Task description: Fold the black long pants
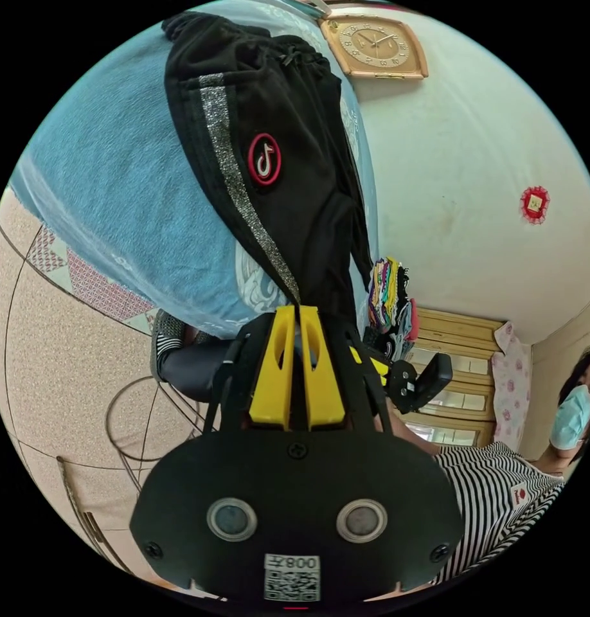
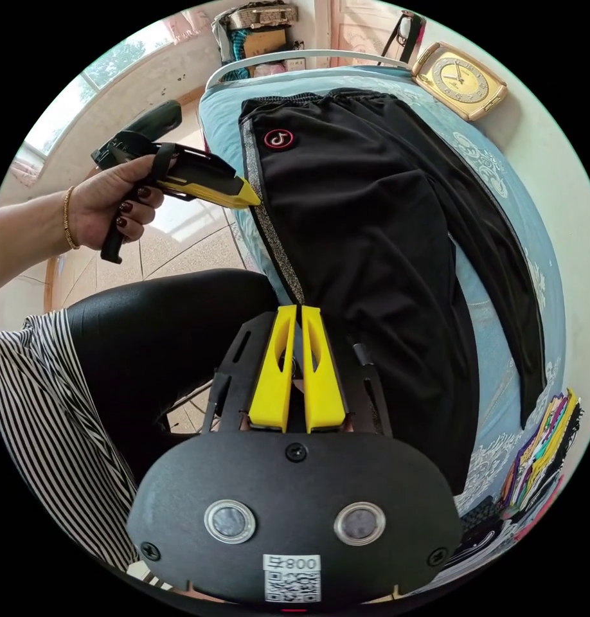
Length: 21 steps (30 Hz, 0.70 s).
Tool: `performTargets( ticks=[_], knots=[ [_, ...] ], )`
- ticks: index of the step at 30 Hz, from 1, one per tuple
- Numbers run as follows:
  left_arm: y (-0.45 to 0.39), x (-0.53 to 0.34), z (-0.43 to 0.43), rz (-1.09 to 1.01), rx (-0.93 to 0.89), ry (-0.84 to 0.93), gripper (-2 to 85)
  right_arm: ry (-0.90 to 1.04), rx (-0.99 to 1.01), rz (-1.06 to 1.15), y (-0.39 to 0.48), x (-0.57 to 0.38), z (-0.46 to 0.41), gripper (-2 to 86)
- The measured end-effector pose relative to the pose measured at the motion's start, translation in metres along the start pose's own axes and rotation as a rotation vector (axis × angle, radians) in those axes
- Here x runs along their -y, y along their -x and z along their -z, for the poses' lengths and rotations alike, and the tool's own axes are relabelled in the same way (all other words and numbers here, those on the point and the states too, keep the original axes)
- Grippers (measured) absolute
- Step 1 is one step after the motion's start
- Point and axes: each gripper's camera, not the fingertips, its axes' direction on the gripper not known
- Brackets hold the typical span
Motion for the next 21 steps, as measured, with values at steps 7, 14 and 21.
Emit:
performTargets(
  ticks=[7, 14, 21],
  knots=[
    [0.007, -0.003, 0.036, 0.0, -0.018, -0.096, 5.0, -0.018, 0.042, -0.082, 0.004, -0.016, 0.03, 2.3],
    [0.023, 0.022, 0.114, 0.045, 0.092, -0.345, 6.6, -0.092, 0.161, -0.246, -0.007, -0.057, 0.081, 1.0],
    [0.038, 0.057, 0.117, 0.135, 0.119, -0.325, 3.7, -0.144, 0.285, -0.471, -0.027, -0.106, 0.134, 0.2]
  ],
)
